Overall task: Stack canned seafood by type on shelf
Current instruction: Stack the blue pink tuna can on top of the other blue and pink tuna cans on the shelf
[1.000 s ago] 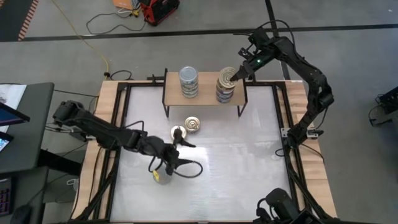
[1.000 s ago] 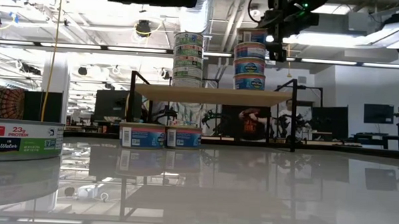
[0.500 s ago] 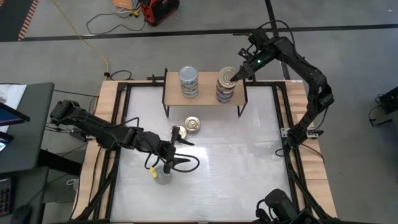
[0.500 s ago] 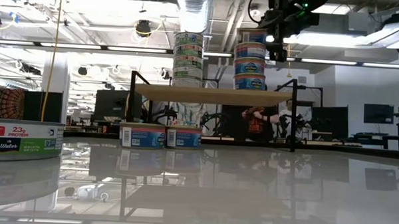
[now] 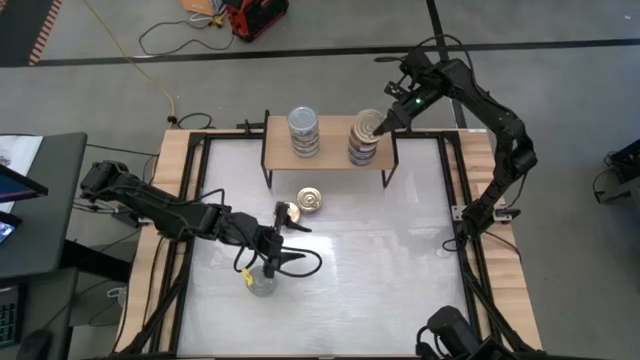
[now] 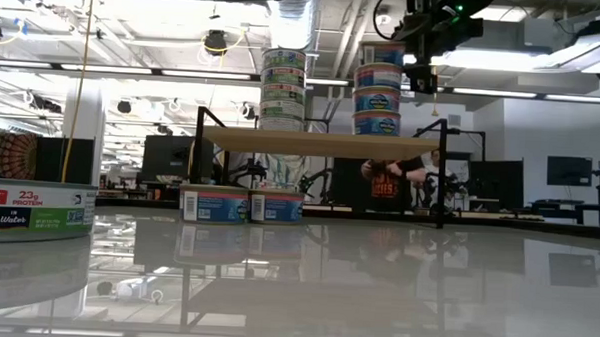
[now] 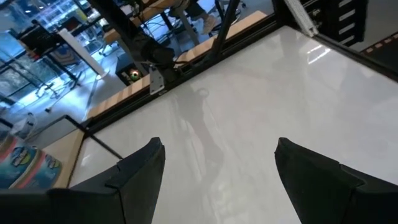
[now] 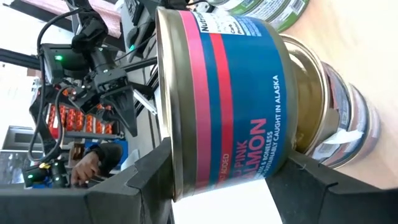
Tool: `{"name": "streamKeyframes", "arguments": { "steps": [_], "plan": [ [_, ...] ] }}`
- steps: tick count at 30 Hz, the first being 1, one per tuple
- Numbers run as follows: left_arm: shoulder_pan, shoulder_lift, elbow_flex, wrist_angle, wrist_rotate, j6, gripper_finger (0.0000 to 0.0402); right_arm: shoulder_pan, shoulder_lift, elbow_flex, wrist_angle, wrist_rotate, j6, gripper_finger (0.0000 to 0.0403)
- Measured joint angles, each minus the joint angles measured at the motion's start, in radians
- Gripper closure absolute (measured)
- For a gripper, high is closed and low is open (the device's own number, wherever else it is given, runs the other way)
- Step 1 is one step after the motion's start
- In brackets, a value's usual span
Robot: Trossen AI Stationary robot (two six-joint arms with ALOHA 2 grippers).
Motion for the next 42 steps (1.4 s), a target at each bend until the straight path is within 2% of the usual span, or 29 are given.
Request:
{"name": "streamKeyframes", "arguments": {
  "steps": [34, 42],
  "plan": [
    [0.000, 0.000, 0.000, -0.003, -0.019, 0.004, 0.0109, -0.027, 0.002, 0.060, -0.033, -0.017, 0.016, 0.0147],
    [0.000, 0.000, 0.000, 0.000, -0.015, -0.010, 0.0109, -0.019, 0.036, 0.061, -0.041, -0.008, 0.044, 0.0147]
  ]
}}
